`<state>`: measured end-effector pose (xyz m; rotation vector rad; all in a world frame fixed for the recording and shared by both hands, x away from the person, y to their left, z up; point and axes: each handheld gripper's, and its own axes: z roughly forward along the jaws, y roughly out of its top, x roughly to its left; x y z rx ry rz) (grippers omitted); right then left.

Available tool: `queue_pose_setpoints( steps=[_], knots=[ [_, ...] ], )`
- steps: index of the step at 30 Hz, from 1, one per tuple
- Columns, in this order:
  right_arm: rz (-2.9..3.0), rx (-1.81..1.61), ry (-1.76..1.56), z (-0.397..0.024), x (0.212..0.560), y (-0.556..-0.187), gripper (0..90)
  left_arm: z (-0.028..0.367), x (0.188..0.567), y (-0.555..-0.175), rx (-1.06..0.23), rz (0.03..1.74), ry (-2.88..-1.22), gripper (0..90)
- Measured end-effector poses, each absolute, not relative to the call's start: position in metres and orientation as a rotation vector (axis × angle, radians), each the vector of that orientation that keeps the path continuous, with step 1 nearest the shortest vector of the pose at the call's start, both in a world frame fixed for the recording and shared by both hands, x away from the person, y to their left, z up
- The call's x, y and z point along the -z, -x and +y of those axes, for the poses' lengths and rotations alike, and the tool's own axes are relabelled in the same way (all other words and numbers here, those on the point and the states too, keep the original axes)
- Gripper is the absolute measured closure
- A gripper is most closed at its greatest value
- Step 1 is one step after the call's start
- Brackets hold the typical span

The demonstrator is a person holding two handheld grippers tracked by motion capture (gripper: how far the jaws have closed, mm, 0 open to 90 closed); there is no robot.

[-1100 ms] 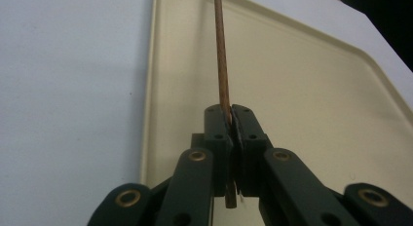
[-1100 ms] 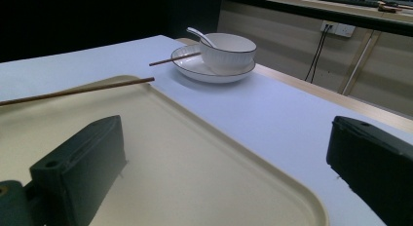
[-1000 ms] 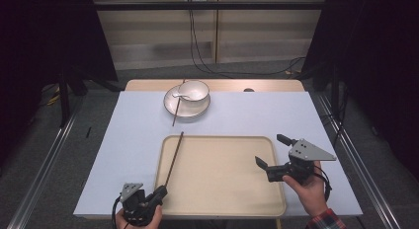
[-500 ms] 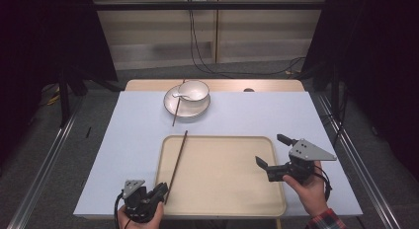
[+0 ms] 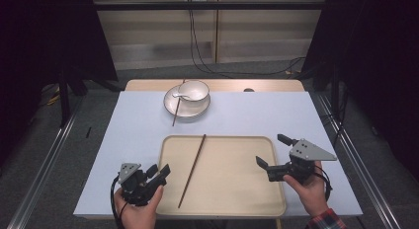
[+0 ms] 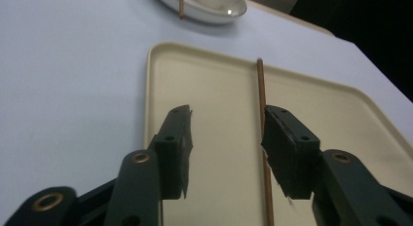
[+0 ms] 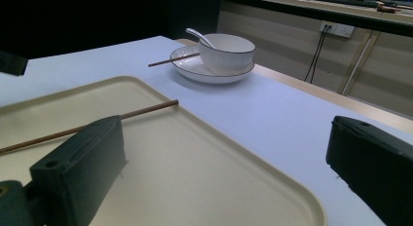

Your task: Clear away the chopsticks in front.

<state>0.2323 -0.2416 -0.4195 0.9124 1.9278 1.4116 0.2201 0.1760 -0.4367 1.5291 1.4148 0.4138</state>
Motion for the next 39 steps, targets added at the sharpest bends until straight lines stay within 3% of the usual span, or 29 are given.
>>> queue_pose_setpoints(
  steps=[6,14,25,39],
  knots=[
    [1.923,-1.412,-0.916,-0.242,0.419,-0.233,0.2,0.171,0.436,-0.245,-0.448,1.36,-1.553,38.7],
    [1.922,-1.41,-0.921,-0.243,0.419,-0.233,0.2,0.163,0.434,-0.279,-0.459,1.312,-1.577,31.9],
    [1.921,-1.413,-0.922,-0.244,0.419,-0.234,0.2,0.157,0.422,-0.326,-0.542,1.264,-1.633,26.7],
    [1.924,-1.419,-0.924,-0.245,0.419,-0.234,0.2,0.151,0.434,-0.37,-0.568,1.299,-1.707,25.0]
  ],
)
